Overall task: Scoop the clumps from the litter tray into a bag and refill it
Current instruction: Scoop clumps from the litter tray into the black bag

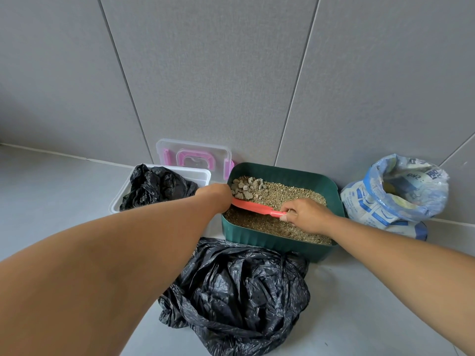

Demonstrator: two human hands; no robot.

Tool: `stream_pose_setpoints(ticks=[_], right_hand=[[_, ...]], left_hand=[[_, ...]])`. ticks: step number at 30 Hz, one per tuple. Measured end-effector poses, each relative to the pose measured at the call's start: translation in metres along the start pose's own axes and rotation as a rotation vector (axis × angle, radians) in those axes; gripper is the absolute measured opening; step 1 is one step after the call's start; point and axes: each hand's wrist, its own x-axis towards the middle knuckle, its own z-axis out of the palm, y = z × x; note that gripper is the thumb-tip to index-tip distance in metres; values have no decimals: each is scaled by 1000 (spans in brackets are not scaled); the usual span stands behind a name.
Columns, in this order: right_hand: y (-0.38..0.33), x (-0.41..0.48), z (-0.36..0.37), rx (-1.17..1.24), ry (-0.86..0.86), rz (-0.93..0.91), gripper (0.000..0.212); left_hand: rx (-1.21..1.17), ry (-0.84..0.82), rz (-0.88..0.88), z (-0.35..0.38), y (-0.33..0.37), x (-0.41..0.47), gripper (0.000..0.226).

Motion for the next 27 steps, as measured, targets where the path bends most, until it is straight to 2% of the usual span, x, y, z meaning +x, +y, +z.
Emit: stream_pose_setpoints(ticks=[7,14,23,27], right_hand=[[-6,0,0,-113,53,9,15],[-6,2,5,-104,72,39,17],[-11,8,13,-116,210,80,19],[-11,9,17,-93,234,133,17]], left_hand=[[-10,-10,7,-2,0,-1,31],[-86,17,-3,-6,-2,-4,30],[-50,-30,4,-3,-1,-1,33],[-125,27,0,-4,-2,-1,29]])
